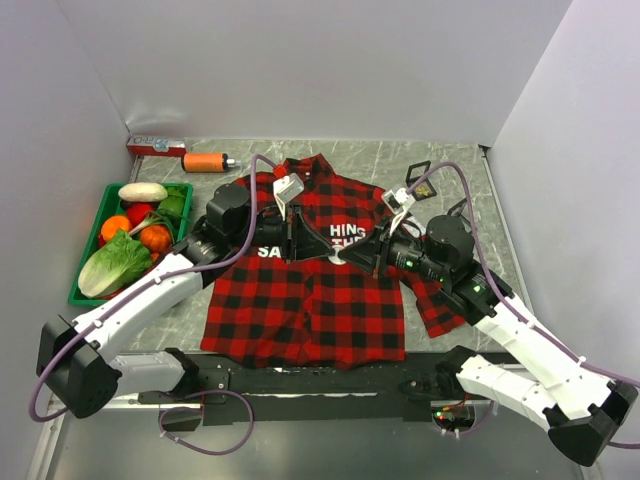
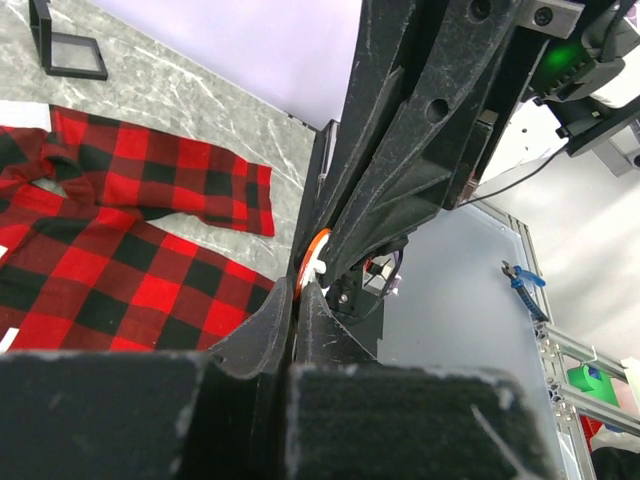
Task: Pin the brooch onto the clothing
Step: Open the brooch, then cross the brooch over the flattened clothing.
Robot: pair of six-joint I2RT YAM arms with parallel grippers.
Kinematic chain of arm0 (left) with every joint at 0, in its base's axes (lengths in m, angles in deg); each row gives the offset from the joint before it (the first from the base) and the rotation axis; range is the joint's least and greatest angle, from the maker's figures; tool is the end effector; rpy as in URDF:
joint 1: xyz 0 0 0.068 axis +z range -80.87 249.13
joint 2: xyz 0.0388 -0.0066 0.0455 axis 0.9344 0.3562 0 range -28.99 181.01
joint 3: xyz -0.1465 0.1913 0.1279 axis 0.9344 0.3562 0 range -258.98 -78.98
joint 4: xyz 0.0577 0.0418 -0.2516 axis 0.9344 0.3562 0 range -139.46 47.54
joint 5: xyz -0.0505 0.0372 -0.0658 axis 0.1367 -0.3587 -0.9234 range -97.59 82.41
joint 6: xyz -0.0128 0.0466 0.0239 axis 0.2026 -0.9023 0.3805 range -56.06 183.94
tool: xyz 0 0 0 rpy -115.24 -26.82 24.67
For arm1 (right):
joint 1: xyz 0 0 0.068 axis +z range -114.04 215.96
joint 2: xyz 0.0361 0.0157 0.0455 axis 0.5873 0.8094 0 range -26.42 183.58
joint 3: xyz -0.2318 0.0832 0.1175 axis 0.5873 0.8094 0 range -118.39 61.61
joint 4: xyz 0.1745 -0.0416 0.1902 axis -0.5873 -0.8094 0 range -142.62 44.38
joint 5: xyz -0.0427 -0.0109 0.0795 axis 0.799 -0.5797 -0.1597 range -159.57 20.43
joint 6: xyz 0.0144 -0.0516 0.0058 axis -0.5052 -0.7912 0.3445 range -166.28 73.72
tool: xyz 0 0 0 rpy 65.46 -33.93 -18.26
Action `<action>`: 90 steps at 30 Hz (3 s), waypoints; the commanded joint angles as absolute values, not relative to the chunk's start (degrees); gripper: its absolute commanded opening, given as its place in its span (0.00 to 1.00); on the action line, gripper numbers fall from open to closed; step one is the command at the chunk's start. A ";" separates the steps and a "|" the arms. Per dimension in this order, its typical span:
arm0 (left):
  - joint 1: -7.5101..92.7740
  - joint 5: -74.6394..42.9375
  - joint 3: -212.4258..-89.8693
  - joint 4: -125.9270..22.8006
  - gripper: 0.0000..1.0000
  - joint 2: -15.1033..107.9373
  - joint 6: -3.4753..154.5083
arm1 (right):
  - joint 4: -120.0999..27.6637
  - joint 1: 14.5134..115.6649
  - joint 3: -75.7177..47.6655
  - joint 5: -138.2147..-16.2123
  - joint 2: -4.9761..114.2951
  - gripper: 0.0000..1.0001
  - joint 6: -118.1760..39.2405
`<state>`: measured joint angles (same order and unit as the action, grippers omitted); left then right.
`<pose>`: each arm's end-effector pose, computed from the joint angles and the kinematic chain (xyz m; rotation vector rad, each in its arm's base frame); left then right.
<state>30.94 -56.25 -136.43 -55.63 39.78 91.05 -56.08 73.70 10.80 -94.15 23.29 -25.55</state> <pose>0.1984 -0.1900 0.3615 0.8832 1.6617 -1.5198 0.1475 0.1329 0.3623 -0.6031 1.7537 1.1025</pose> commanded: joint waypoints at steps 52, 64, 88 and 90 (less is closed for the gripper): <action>29.32 -22.78 -138.91 -43.76 0.01 40.09 83.20 | -65.40 71.91 11.68 -69.67 13.65 0.56 -26.33; 21.07 11.73 -161.65 -25.22 0.01 64.06 69.92 | -57.40 71.82 13.09 -59.21 20.07 0.57 -30.98; 17.63 27.83 -198.68 -11.23 0.01 105.74 70.17 | -56.34 52.57 25.13 -58.60 8.56 0.62 -29.68; 17.63 26.96 -199.65 -11.40 0.01 106.80 70.44 | -57.83 52.05 24.79 -56.22 7.86 0.63 -29.93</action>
